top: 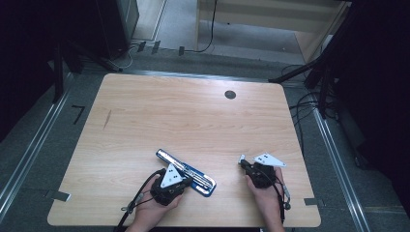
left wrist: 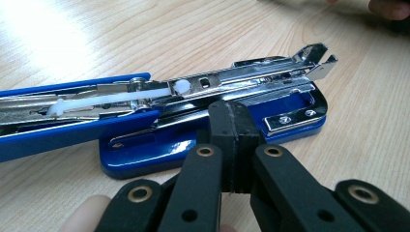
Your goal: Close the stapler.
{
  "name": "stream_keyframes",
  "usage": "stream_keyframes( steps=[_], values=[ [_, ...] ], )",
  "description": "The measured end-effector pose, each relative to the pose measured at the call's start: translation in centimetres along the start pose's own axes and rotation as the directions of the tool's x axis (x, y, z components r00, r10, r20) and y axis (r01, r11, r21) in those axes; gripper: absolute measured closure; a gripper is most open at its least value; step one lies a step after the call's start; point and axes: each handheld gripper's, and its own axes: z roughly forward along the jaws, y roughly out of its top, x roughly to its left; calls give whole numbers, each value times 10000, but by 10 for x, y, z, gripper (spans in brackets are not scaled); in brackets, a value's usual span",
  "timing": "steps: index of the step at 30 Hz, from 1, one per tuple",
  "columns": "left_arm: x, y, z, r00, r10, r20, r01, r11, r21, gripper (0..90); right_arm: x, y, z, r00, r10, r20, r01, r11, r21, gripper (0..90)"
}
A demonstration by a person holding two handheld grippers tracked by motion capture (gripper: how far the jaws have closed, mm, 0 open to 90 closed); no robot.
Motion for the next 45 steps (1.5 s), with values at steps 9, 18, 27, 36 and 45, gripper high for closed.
stream_keyframes(
  steps=[9,18,27,36,45],
  values=[
    [0,0,0,10000,0,9,0,10000,13,900,7,8,-1,9997,-117,-209,113,9997,-235,900],
    [0,0,0,10000,-5,7,5,10000,4,900,9,11,13,9995,-131,-279,129,9999,-78,900],
    [0,0,0,10000,6,-7,-6,10000,-3,900,7,10,15,9996,-111,-269,113,9999,94,900],
    [0,0,0,10000,-16,20,16,10000,-13,900,2,7,13,9998,-35,-183,38,9999,158,900],
    [0,0,0,10000,-8,5,8,10000,3,900,-6,5,8,10000,40,-83,-39,9999,154,900]
  ],
)
